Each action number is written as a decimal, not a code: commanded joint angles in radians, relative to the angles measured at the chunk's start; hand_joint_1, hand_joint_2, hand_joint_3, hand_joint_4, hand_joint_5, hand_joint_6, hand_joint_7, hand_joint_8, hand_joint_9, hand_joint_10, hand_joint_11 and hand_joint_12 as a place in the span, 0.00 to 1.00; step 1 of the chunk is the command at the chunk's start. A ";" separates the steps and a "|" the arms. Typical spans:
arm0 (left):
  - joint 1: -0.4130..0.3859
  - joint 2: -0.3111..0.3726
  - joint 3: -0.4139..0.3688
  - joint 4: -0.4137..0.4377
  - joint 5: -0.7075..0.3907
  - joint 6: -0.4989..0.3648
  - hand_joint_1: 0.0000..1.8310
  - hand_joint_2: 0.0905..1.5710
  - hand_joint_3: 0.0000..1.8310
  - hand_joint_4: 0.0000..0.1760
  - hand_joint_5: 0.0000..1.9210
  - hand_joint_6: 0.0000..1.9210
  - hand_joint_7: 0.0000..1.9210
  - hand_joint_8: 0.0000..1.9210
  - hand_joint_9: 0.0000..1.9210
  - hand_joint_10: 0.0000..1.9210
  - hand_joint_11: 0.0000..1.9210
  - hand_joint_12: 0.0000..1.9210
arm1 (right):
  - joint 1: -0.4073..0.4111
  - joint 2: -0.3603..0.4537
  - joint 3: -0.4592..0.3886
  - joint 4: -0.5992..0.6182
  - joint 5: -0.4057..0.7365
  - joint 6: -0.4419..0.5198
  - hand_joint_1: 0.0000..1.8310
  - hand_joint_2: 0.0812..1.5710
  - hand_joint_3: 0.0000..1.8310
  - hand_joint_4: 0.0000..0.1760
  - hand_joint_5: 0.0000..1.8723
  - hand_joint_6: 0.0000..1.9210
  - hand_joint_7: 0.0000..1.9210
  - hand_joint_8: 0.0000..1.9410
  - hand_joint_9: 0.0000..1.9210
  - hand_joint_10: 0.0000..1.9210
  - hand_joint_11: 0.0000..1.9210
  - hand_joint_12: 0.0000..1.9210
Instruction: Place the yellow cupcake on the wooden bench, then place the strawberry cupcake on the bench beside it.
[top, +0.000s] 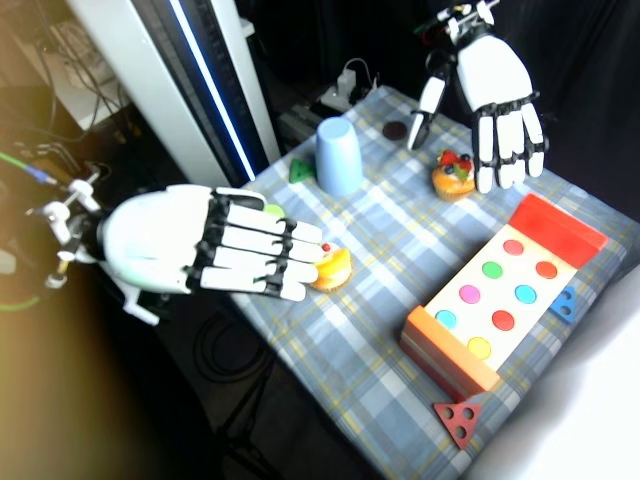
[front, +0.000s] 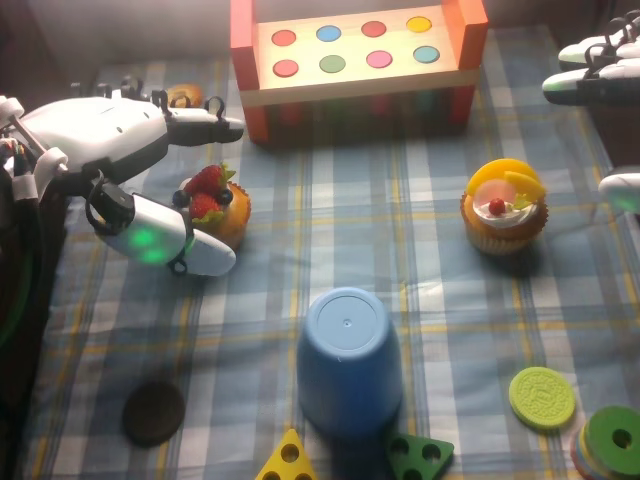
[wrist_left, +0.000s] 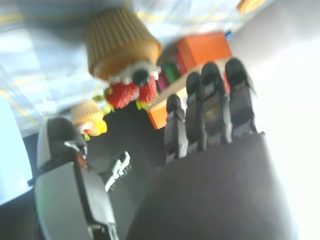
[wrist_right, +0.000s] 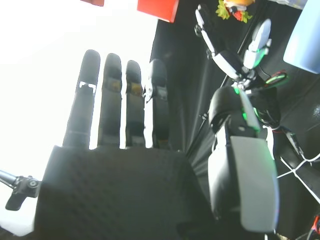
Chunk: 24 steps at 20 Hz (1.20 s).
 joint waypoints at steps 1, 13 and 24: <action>-0.014 -0.005 0.010 -0.001 -0.076 0.008 0.38 0.49 0.00 0.79 0.15 0.00 0.16 0.00 0.14 0.00 0.00 0.15 | 0.011 0.002 0.002 0.032 0.115 0.008 0.23 0.76 0.00 0.10 0.26 0.00 0.21 0.00 0.19 0.00 0.06 0.42; -0.009 -0.056 0.047 -0.112 -0.071 0.080 0.51 0.65 0.00 0.47 0.44 0.00 0.46 0.01 0.40 0.01 0.00 0.36 | 0.003 0.002 0.002 0.033 0.115 0.019 0.22 0.77 0.00 0.13 0.27 0.00 0.23 0.00 0.21 0.00 0.07 0.42; -0.014 -0.004 0.011 0.047 -0.191 -0.228 0.70 0.67 0.00 0.00 0.56 0.29 0.56 0.55 0.57 0.04 0.02 0.47 | -0.005 0.004 0.002 0.046 0.120 0.021 0.18 0.79 0.00 0.05 0.28 0.00 0.24 0.00 0.21 0.00 0.07 0.45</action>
